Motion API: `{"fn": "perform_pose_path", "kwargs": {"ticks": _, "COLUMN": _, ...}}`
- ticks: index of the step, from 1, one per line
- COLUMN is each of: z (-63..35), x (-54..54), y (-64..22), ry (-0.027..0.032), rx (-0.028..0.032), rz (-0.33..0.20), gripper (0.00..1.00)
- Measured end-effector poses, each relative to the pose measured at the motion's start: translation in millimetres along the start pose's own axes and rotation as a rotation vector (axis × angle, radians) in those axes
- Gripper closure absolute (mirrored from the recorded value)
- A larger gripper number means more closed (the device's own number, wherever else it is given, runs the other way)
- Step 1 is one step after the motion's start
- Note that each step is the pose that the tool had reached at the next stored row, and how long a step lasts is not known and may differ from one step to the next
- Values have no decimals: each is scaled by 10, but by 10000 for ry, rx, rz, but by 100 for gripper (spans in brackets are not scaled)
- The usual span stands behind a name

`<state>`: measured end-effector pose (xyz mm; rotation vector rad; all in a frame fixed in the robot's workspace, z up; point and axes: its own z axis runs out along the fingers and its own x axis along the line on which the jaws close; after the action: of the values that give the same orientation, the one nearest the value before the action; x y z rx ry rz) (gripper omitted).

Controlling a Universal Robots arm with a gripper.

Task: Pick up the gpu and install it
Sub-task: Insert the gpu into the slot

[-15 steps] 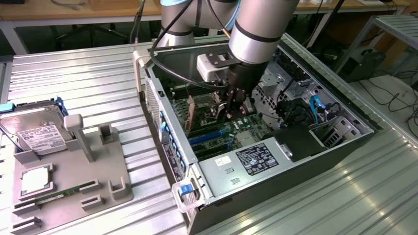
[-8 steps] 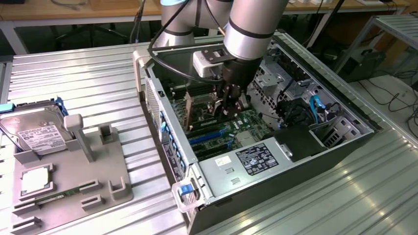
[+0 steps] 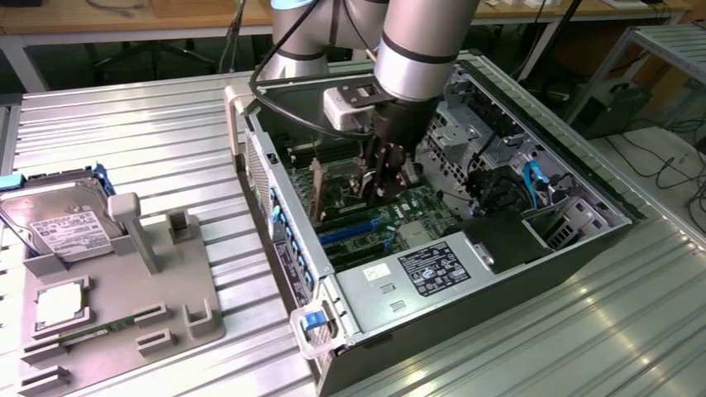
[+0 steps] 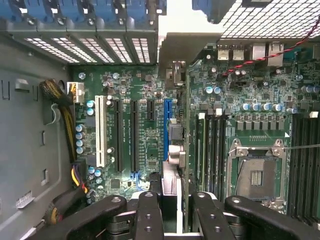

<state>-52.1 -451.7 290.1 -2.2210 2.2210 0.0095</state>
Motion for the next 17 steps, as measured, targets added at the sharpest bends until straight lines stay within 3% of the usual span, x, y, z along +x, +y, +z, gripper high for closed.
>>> {"fn": "perform_pose_path", "kwargs": {"ticks": 5, "z": 76, "x": -7, "y": 7, "ry": -1, "rx": 1, "rz": 85, "gripper": 72}}
{"fn": "perform_pose_path", "kwargs": {"ticks": 17, "z": 112, "x": 25, "y": 50, "ry": -2, "rx": 1, "rz": 74, "gripper": 72}}
